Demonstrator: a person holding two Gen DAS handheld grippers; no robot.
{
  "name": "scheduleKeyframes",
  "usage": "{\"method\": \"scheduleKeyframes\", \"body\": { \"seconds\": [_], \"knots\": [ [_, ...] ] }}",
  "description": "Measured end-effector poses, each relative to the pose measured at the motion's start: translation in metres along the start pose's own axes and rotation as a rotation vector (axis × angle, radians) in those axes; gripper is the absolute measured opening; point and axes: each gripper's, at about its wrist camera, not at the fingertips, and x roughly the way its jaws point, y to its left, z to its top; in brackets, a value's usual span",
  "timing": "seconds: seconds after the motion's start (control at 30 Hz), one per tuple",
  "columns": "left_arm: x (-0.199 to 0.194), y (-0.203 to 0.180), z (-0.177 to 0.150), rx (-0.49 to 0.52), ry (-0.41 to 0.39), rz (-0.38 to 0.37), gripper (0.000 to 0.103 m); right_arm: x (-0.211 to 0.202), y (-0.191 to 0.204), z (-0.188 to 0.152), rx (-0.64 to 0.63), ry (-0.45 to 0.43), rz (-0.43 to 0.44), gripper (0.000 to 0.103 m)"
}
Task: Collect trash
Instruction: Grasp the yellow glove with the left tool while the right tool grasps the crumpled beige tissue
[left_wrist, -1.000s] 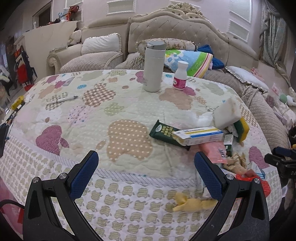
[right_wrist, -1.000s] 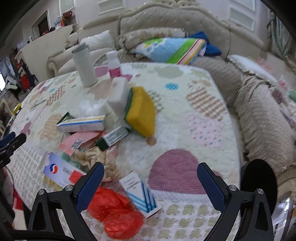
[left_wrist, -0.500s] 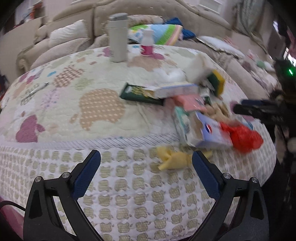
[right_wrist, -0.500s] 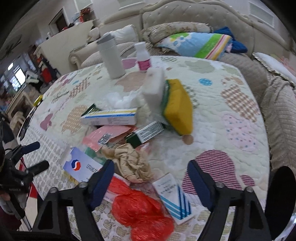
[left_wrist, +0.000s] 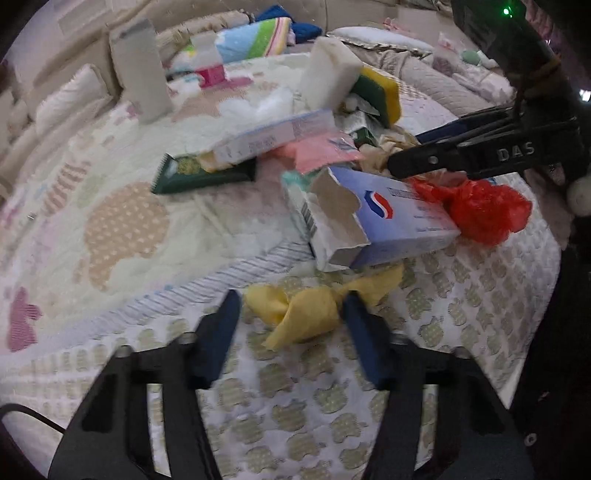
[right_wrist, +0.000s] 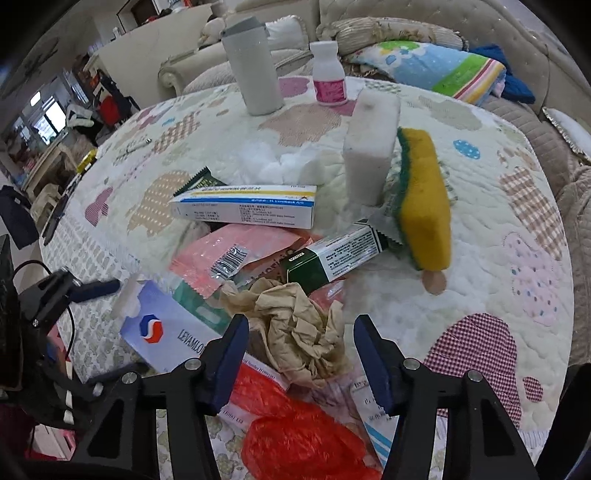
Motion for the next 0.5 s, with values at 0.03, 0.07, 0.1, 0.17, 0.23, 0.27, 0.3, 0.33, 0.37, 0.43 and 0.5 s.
{"method": "scheduleKeyframes", "body": {
  "seconds": [0.03,0.07,0.1,0.17,0.23,0.27,0.3,0.33,0.37,0.43,0.5],
  "knots": [
    [0.001,0.001,0.0,-0.006,0.002,-0.026,0.039,0.003,0.0,0.0,0.003,0.01,0.015,0.044],
    [0.0,0.0,0.0,-0.006,0.003,-0.049,0.029,0.004,0.0,0.0,0.003,0.015,0.017,0.039],
    [-0.001,-0.001,0.0,-0.002,0.003,-0.058,0.021,0.006,0.001,0.0,-0.002,0.017,0.017,0.036],
    [-0.005,-0.002,-0.001,0.002,0.001,-0.041,0.019,0.006,0.002,-0.002,-0.012,0.011,0.02,0.031],
    [-0.01,0.002,-0.003,-0.018,0.001,-0.042,0.016,0.001,0.002,-0.002,-0.01,-0.011,0.025,0.027],
    [-0.015,0.007,-0.005,-0.042,-0.002,-0.042,0.016,-0.003,0.001,-0.002,-0.006,-0.025,0.031,0.026],
    [-0.02,0.011,-0.006,-0.061,-0.006,-0.04,0.015,-0.009,-0.001,-0.002,-0.001,-0.04,0.039,0.026],
    [-0.028,0.018,-0.006,-0.086,-0.013,-0.038,0.015,-0.014,-0.003,-0.001,0.007,-0.056,0.046,0.025],
    [-0.034,0.023,-0.007,-0.102,-0.02,-0.033,0.015,-0.021,-0.005,-0.001,0.017,-0.075,0.053,0.025],
    [-0.048,0.033,-0.004,-0.131,-0.04,-0.002,0.015,-0.031,-0.008,0.001,0.031,-0.102,0.062,0.025],
    [-0.061,0.039,-0.003,-0.145,-0.057,0.028,0.015,-0.043,-0.013,0.002,0.049,-0.132,0.073,0.025]
  ]
}}
